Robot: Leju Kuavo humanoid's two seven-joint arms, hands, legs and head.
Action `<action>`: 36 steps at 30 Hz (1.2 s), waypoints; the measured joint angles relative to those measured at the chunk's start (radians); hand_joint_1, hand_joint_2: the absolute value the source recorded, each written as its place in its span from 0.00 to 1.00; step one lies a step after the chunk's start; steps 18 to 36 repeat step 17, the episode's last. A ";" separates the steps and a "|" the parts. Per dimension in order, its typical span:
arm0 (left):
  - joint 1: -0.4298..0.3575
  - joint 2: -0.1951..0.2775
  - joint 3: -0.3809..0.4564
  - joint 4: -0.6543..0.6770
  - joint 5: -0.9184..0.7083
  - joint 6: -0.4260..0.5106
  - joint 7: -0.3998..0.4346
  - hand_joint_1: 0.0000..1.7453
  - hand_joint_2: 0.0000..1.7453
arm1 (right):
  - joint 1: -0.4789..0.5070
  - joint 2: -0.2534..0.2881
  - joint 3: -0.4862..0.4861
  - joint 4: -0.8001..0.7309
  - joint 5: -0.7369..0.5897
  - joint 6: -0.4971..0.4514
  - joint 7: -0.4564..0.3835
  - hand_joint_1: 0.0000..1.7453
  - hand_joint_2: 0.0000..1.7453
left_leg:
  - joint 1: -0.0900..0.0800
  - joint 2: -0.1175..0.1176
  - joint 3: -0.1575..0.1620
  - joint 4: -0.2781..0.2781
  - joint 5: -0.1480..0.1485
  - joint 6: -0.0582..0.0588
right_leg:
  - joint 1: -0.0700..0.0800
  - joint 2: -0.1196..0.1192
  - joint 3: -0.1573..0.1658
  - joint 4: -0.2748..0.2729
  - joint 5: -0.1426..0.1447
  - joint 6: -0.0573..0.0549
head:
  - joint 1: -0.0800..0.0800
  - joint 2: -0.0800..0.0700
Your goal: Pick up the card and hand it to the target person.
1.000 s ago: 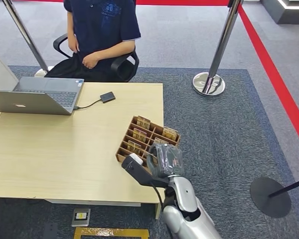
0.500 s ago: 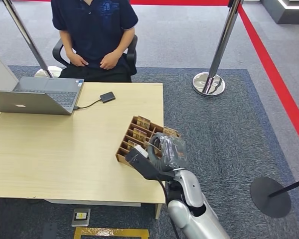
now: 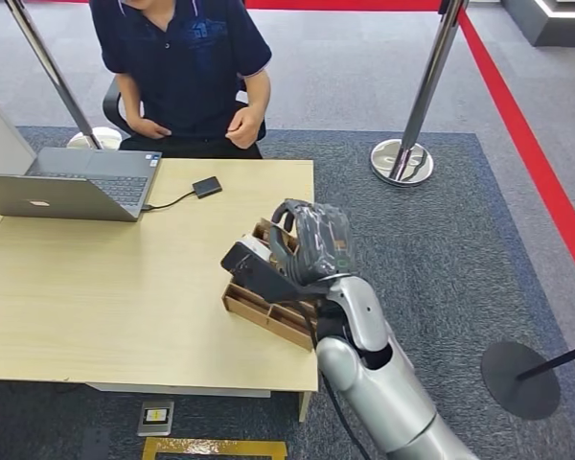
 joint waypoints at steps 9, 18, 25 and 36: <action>-0.004 -0.001 -0.001 0.000 0.015 0.001 -0.001 0.00 0.00 | -0.168 0.080 0.012 0.192 -0.037 -0.015 -0.037 0.92 1.00 | 0.000 0.000 -0.002 0.000 0.000 0.000 | 0.000 0.000 -0.002 0.000 0.000 0.000 | 0.000 0.000; -0.005 -0.002 -0.001 0.000 0.022 0.003 0.005 0.00 0.00 | -0.240 0.130 0.021 0.336 -0.039 -0.046 -0.036 0.91 1.00 | 0.000 0.000 -0.003 0.000 0.000 0.000 | 0.000 0.000 -0.003 0.000 0.000 0.000 | 0.000 0.000; -0.005 -0.002 -0.001 0.000 0.022 0.003 0.005 0.00 0.00 | -0.240 0.130 0.021 0.336 -0.039 -0.046 -0.036 0.91 1.00 | 0.000 0.000 -0.003 0.000 0.000 0.000 | 0.000 0.000 -0.003 0.000 0.000 0.000 | 0.000 0.000; -0.005 -0.002 -0.001 0.000 0.022 0.003 0.005 0.00 0.00 | -0.240 0.130 0.021 0.336 -0.039 -0.046 -0.036 0.91 1.00 | 0.000 0.000 -0.003 0.000 0.000 0.000 | 0.000 0.000 -0.003 0.000 0.000 0.000 | 0.000 0.000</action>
